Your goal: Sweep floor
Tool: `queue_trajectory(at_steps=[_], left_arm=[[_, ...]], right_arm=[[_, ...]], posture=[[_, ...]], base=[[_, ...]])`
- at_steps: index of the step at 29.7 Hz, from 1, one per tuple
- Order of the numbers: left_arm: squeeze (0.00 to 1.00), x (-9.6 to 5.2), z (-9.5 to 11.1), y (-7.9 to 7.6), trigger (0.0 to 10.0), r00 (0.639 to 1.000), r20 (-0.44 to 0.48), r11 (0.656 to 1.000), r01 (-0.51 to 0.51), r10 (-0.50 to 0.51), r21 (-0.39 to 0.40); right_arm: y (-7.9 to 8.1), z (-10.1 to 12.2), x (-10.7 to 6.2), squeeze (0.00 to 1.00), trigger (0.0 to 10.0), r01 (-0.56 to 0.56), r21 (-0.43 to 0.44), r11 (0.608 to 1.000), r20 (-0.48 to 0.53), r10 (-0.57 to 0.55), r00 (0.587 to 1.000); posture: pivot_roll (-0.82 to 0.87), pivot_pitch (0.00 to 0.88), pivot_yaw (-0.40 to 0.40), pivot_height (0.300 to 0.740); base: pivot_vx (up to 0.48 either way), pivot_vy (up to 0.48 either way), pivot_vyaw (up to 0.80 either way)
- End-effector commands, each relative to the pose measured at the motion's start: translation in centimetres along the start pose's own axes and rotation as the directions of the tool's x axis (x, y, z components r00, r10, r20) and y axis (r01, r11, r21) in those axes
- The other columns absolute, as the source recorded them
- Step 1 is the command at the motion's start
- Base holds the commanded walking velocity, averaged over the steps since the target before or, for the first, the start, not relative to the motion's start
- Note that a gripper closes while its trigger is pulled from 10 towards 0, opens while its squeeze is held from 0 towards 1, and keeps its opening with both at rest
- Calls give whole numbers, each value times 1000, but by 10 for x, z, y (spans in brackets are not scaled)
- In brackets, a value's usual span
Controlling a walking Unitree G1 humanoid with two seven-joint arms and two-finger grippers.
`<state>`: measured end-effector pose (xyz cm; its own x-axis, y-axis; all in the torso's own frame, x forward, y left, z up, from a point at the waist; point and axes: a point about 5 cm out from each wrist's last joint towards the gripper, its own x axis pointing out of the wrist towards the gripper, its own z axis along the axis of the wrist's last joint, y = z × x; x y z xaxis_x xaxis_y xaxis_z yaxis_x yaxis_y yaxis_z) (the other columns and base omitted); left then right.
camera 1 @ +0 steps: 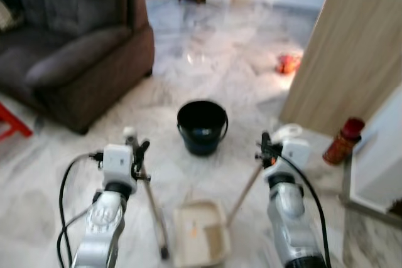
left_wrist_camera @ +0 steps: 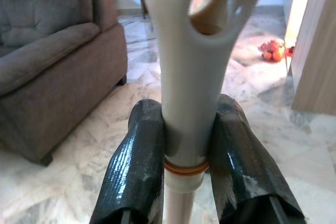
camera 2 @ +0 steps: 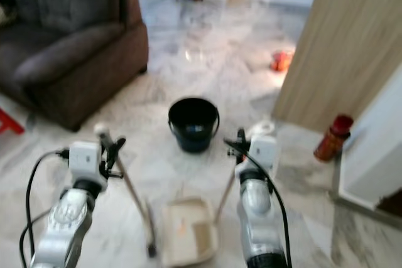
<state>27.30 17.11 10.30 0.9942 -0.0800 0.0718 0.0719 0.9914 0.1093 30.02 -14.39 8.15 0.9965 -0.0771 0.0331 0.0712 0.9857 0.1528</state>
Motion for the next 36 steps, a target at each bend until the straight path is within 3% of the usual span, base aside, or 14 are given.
queue_trajectory(at_steps=[1, 23, 36], left_arm=[[0, 3, 9, -2, 10000, 999, 46, 1000, 12, -12, 3], [0, 3, 8, -4, 10000, 999, 47, 1000, 26, -25, 0], [0, 2, 8, -5, 10000, 998, 53, 999, 36, -36, -10]], right_arm=[[-2, 11, 3, 0, 10000, 4, 2, 1000, 52, -4, 999], [-1, 9, 2, 0, 10000, 0, 4, 1000, 44, -1, 999], [-4, 8, 3, 0, 10000, 13, 7, 1000, 37, -13, 999]], posture=[[127, 25, 44, 740], [123, 0, 41, 740], [125, 3, 39, 740]], base=[[315, 0, 0], [316, 0, 0], [0, 0, 0]])
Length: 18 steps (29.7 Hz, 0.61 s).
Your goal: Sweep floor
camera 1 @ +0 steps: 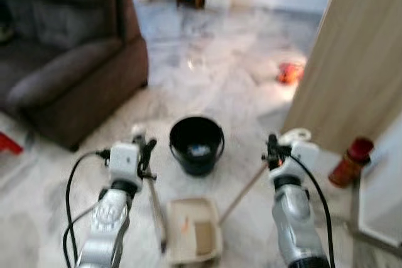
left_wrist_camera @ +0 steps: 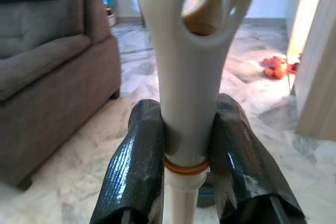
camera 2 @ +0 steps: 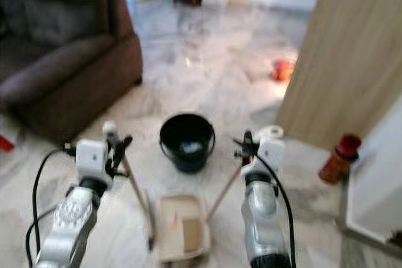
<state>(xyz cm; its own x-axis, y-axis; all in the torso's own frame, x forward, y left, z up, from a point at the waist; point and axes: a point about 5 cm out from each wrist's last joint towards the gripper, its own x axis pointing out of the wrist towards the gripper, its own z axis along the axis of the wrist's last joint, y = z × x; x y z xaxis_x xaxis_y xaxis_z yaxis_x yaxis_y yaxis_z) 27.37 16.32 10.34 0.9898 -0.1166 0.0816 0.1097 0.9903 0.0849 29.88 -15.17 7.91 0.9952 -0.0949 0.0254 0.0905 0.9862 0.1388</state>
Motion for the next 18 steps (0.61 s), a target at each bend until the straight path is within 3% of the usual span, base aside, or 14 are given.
queue_trajectory(at_steps=[1, 9, 13, 18], left_arm=[[0, 1, 7, 3, 10000, 999, 39, 1000, 0, -1, 17], [0, 1, 7, 3, 10000, 999, 36, 1000, -3, 2, 16], [0, 0, 7, 3, 10000, 999, 36, 1000, -3, 2, 14], [0, 0, 6, 3, 10000, 1000, 31, 1000, -5, 4, 5]], right_arm=[[4, 9, 3, 0, 10000, -5, 23, 1000, 42, 4, 999], [4, 8, 4, 0, 10000, -2, 22, 1000, 27, 1, 1000], [4, 7, 4, 0, 10000, 3, 34, 999, 21, -4, 1000], [3, 9, 4, 0, 10000, 3, 20, 1000, 33, -4, 999]], posture=[[126, 4, 40, 740], [127, 5, 40, 740], [127, 6, 40, 740], [128, 9, 40, 740]], base=[[0, 0, 0], [0, 0, 0], [0, 0, -800], [0, 0, 0]])
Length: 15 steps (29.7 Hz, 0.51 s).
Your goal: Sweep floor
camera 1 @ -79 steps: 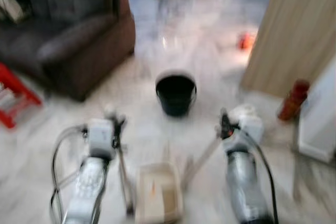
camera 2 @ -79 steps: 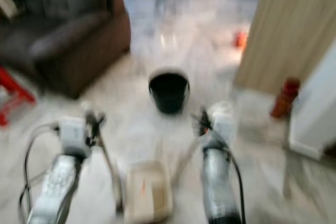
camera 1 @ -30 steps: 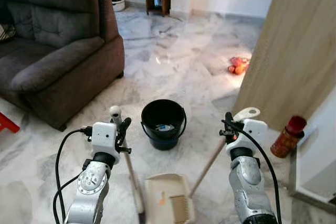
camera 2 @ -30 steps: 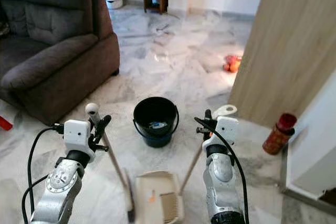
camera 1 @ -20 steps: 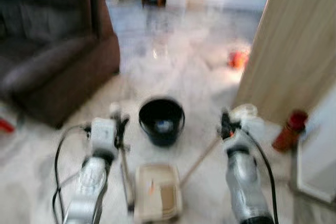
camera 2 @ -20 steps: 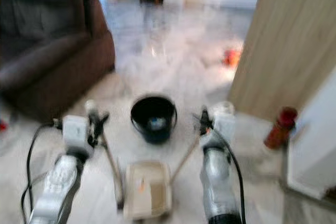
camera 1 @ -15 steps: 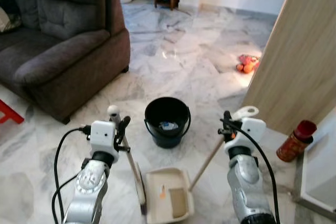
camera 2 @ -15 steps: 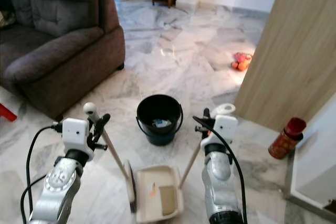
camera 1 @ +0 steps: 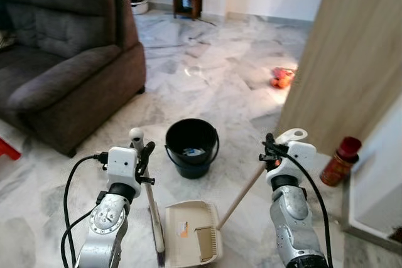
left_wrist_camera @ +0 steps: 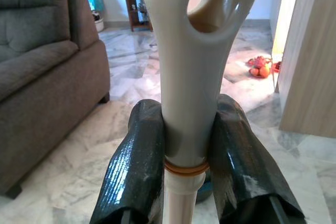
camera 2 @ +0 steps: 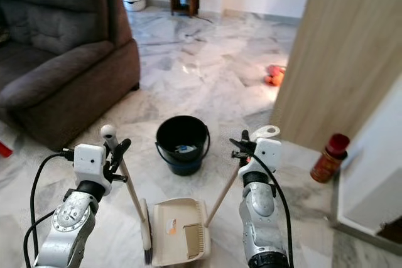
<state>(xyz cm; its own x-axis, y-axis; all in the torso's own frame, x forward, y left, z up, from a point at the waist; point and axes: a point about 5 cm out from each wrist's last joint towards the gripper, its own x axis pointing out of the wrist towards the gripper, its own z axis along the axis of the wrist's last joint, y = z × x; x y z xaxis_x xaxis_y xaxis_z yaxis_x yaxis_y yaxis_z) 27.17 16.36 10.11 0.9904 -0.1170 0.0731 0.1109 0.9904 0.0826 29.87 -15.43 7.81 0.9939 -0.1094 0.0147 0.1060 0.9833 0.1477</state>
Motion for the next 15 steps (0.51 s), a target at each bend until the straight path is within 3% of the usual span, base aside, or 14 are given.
queue_trajectory(at_steps=[1, 10, 13, 15], left_arm=[[0, 2, 8, 2, 10000, 999, 38, 1000, -6, 6, 4], [0, 2, 8, 2, 10000, 999, 39, 1000, -10, 10, 1], [0, 2, 8, 3, 10000, 999, 39, 1000, -11, 11, 1], [0, 2, 9, 3, 10000, 999, 40, 1000, -12, 12, 1]], right_arm=[[7, 10, 4, 0, 10000, -17, 5, 1000, 46, 17, 999], [6, 6, 4, 0, 10000, -15, 4, 1000, 15, 15, 1000], [6, 6, 4, 0, 10000, -16, 3, 1000, 11, 16, 1000], [6, 6, 4, 0, 10000, -21, -5, 1000, 13, 21, 1000]], posture=[[127, 11, 38, 740], [127, 11, 36, 740], [128, 11, 35, 740], [129, 12, 35, 740]], base=[[0, 401, 0], [0, 400, 0], [0, 396, -719], [0, 401, 0]])
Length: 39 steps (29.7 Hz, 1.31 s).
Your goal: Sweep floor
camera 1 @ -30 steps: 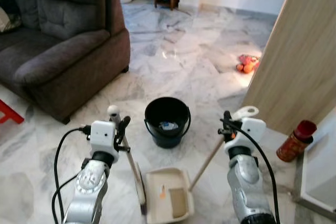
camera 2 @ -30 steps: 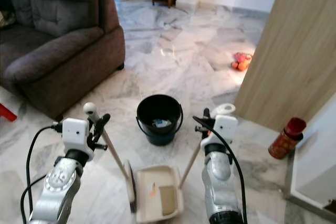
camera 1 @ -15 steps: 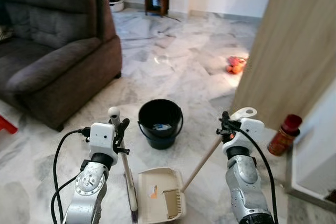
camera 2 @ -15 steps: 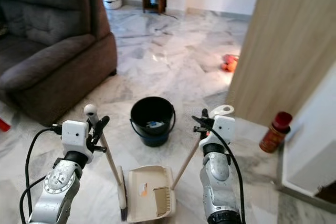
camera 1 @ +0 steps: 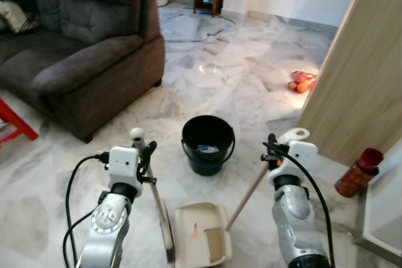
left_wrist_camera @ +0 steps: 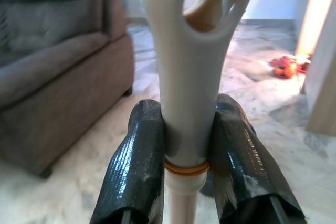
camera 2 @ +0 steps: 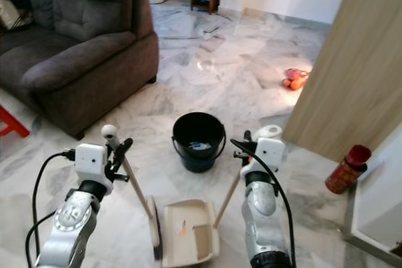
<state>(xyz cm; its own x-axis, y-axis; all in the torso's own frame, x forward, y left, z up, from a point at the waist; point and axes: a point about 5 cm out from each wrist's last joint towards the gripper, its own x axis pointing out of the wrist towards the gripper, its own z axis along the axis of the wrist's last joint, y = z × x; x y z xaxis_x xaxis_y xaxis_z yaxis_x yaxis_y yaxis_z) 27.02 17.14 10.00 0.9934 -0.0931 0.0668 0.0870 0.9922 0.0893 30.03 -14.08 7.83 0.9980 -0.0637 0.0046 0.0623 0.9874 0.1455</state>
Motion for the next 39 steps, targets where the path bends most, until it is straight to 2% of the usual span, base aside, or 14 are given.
queue_trajectory(at_steps=[1, 11, 17, 39], left_arm=[[0, 5, 10, -5, 10000, 999, 48, 1000, 12, -11, -7], [0, 4, 10, -4, 10000, 999, 48, 1000, 11, -11, -6], [0, 4, 11, -4, 10000, 999, 48, 1000, 10, -10, -7], [0, 3, 11, -3, 10000, 999, 46, 1000, 2, -2, -9]], right_arm=[[-6, 8, 3, 0, 10000, 20, -9, 1000, 30, -20, 999], [-4, 7, 3, 0, 10000, 15, 4, 1000, 24, -15, 1000], [-5, 8, 4, 0, 10000, 13, 8, 1000, 25, -13, 1000], [-6, 6, 3, 0, 10000, 17, -10, 1000, 9, -17, 1000]], posture=[[128, 13, 35, 740], [131, 15, 36, 740], [132, 17, 36, 740], [137, 30, 32, 740]], base=[[0, 394, 0], [0, 393, 0], [0, 377, -800], [0, 374, 0]])
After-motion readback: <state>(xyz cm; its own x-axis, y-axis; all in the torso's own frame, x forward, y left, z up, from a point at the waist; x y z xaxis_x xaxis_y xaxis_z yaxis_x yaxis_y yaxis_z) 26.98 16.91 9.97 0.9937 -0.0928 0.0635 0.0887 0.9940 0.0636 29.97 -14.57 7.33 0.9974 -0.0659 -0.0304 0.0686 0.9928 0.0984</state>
